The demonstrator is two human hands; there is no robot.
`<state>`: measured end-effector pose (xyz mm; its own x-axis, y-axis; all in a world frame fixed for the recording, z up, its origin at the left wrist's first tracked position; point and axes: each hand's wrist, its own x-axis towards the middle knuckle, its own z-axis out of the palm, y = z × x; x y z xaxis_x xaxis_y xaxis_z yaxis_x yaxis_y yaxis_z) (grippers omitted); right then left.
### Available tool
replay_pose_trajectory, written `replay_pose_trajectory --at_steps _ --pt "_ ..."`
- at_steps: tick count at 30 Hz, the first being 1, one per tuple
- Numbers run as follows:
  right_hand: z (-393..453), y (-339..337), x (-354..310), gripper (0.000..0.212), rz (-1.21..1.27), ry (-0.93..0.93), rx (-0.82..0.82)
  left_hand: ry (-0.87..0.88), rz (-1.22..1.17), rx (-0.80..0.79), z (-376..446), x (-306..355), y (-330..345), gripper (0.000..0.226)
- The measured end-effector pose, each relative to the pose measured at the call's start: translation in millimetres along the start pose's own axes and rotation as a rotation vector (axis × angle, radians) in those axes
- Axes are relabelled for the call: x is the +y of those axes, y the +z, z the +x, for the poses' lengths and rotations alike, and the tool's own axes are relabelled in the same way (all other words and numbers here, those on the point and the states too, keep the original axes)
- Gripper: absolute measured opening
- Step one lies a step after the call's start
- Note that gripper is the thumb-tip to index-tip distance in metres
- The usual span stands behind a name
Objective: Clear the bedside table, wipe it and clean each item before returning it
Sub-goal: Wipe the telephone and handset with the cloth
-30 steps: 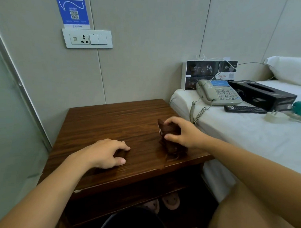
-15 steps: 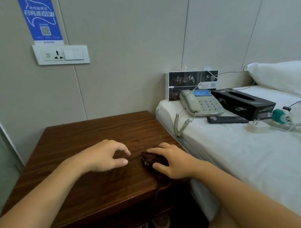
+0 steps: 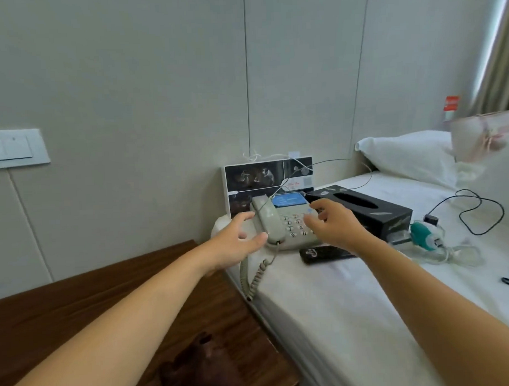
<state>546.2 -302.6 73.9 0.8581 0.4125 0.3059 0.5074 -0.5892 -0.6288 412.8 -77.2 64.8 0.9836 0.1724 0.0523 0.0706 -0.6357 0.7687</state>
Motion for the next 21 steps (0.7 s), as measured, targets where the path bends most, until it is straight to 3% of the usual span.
replay_pose_trajectory --at_steps 5,10,16,21 --pt "36 10 15 0.076 0.047 0.003 -0.094 -0.029 -0.104 0.012 58 -5 16 0.105" --pt "65 20 29 0.086 0.204 0.113 -0.139 -0.090 -0.179 0.081 93 -17 16 0.139" --pt "71 25 29 0.104 0.389 0.155 -0.124 -0.157 -0.373 0.010 105 -14 18 0.150" --pt "67 25 20 0.118 0.485 0.115 -0.093 -0.131 -0.527 0.031 96 -11 16 0.132"
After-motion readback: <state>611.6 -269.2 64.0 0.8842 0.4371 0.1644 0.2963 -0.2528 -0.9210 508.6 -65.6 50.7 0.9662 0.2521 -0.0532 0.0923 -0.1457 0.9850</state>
